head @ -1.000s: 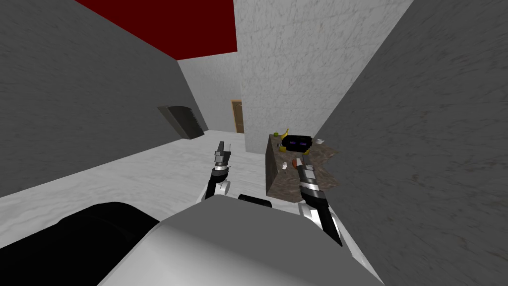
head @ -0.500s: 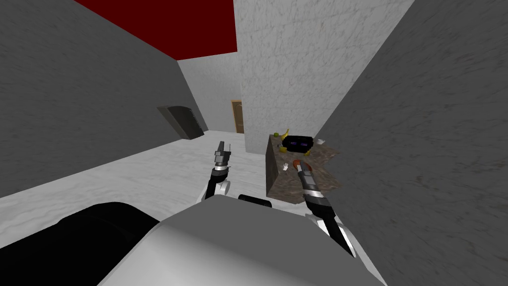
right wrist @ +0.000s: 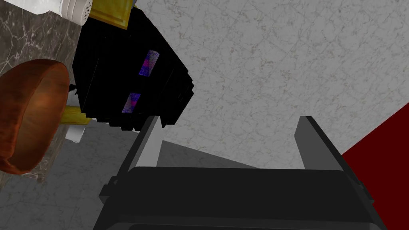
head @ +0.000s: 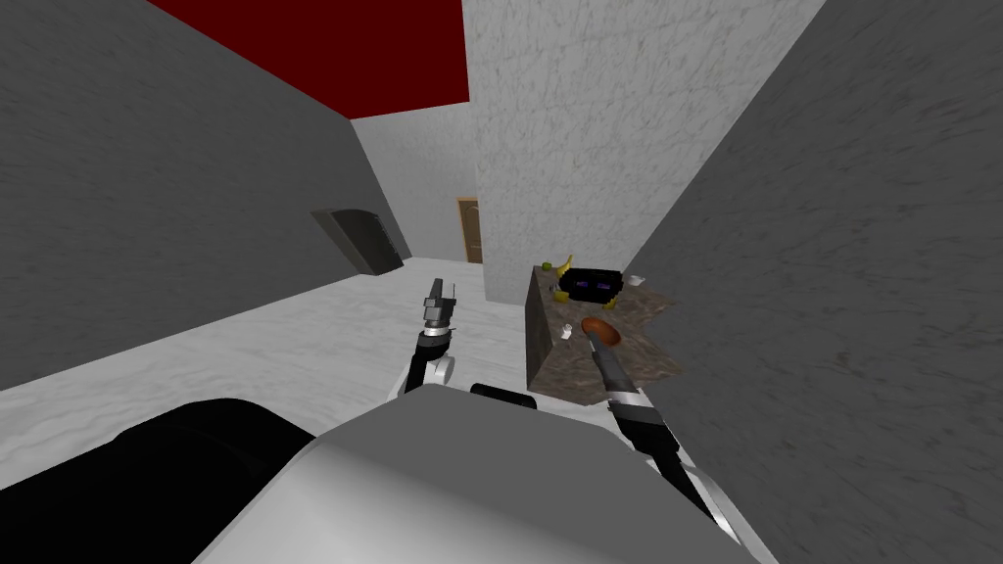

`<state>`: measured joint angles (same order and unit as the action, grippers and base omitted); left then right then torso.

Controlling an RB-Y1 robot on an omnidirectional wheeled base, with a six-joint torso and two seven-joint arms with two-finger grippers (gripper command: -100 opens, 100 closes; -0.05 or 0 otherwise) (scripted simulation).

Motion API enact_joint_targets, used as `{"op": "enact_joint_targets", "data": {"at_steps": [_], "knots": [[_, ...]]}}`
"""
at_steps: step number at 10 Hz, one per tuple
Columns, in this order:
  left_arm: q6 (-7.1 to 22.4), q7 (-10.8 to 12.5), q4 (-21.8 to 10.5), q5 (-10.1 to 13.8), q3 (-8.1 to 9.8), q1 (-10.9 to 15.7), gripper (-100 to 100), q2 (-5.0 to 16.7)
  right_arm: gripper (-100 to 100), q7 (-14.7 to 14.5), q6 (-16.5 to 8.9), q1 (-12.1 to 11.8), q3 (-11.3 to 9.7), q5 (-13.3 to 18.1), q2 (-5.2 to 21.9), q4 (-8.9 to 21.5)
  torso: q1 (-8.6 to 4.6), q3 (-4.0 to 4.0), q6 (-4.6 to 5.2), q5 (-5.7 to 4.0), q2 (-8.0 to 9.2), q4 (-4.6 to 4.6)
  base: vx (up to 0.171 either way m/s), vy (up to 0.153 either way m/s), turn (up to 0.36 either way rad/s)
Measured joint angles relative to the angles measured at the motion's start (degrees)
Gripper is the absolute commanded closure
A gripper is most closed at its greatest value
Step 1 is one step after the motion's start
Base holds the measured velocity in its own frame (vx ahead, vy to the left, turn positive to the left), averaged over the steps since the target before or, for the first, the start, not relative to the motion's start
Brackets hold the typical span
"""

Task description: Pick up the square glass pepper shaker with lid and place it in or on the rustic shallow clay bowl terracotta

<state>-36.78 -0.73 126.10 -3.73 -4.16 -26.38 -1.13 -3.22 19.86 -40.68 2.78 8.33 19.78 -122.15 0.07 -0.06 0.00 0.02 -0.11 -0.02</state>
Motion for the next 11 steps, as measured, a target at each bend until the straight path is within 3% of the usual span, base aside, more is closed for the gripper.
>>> {"op": "enact_joint_targets", "data": {"at_steps": [5,11], "knots": [[0.00,0.00,0.00,0.00,0.00,0.00,0,0.00,-100,-2.55,-1.48,-4.53,1.00,2.24,5.57,2.98,0.12,-0.06,-0.01,0.03,-0.10,-0.02,0.047,0.045,0.037],[0.00,0.00,0.00,0.00,-0.01,-0.01,0,-0.01,-100,-6.65,-3.57,-10.57,4.32,5.63,12.78,7.21,0.28,-0.13,-0.01,0.06,-0.23,-0.05,0.086,0.081,0.076]]}}
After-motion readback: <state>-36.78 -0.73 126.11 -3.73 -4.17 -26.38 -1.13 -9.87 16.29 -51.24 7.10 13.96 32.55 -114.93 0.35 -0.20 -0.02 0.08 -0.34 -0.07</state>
